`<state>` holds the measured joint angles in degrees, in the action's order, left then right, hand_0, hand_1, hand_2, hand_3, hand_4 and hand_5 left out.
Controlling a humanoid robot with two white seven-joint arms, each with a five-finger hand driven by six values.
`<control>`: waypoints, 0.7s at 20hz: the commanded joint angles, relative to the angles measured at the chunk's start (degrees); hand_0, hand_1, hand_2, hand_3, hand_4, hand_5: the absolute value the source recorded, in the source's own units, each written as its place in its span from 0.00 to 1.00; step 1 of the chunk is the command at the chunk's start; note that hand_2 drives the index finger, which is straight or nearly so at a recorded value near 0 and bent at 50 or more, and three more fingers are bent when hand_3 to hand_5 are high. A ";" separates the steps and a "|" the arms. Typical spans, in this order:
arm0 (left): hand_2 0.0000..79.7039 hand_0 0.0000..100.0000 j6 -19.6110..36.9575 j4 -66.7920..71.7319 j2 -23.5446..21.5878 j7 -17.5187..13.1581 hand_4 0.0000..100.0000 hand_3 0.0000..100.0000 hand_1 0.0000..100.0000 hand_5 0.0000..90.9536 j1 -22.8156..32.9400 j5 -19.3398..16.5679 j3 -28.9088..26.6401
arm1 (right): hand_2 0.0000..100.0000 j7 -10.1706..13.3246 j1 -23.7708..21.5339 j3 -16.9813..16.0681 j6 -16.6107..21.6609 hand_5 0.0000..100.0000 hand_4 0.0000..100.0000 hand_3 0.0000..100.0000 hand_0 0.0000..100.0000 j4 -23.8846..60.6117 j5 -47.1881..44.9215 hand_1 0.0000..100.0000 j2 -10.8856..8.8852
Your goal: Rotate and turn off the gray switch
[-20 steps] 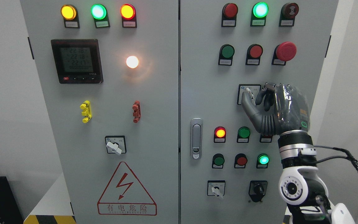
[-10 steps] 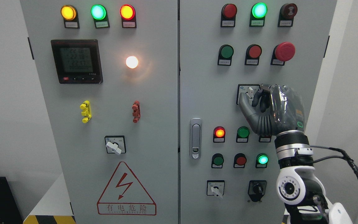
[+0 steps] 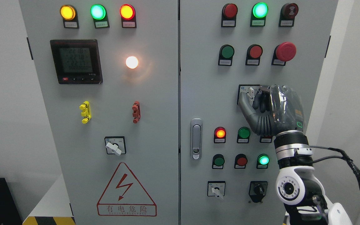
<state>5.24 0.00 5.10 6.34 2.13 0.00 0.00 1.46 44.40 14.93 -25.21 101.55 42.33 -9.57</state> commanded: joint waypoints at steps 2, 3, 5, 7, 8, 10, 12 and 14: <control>0.00 0.12 -0.06 1.32 0.00 -0.10 0.00 0.00 0.39 0.00 -0.02 -0.44 -1.85 | 0.74 0.48 -0.10 -0.07 0.08 1.00 0.89 1.00 0.54 -0.03 0.03 0.31 0.25; 0.00 0.12 -0.06 1.32 0.00 -0.10 0.00 0.00 0.39 0.00 -0.02 -0.44 -1.85 | 0.74 0.48 -0.10 -0.16 0.08 1.00 0.89 1.00 0.54 -0.03 0.03 0.31 0.25; 0.00 0.12 -0.06 1.32 0.00 -0.10 0.00 0.00 0.39 0.00 -0.02 -0.44 -1.85 | 0.74 0.56 -0.10 -0.34 0.08 1.00 0.89 1.00 0.54 0.23 0.12 0.31 0.25; 0.00 0.12 -0.06 1.32 0.00 -0.02 0.00 0.00 0.39 0.00 -0.02 -0.44 -1.76 | 0.74 0.65 -0.19 -0.51 0.17 1.00 0.89 1.00 0.54 0.49 0.21 0.31 0.17; 0.00 0.12 -0.06 1.32 0.00 -0.10 0.00 0.00 0.39 0.00 -0.02 -0.44 -1.84 | 0.74 0.65 -0.19 -0.51 0.17 1.00 0.89 1.00 0.54 0.67 0.30 0.31 0.08; 0.00 0.12 -0.06 1.32 0.00 -0.10 0.00 0.00 0.39 0.00 -0.02 -0.44 -1.85 | 0.74 0.74 -0.28 -0.60 0.17 1.00 0.89 1.00 0.53 1.10 0.30 0.32 -0.36; 0.00 0.12 -0.06 1.32 0.00 -0.02 0.00 0.00 0.39 0.00 -0.02 -0.44 -1.85 | 0.74 0.74 -0.28 -0.86 0.17 1.00 0.89 1.00 0.53 1.46 0.38 0.32 -0.54; 0.00 0.12 -0.06 1.32 0.00 -0.10 0.00 0.00 0.39 0.00 0.07 -0.44 -1.85 | 0.73 0.83 -0.37 -1.21 0.25 1.00 0.89 1.00 0.53 1.98 0.38 0.33 -0.54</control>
<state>5.27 0.00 5.10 6.27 2.12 0.00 0.00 2.19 44.19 14.52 -25.02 102.17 42.58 -9.67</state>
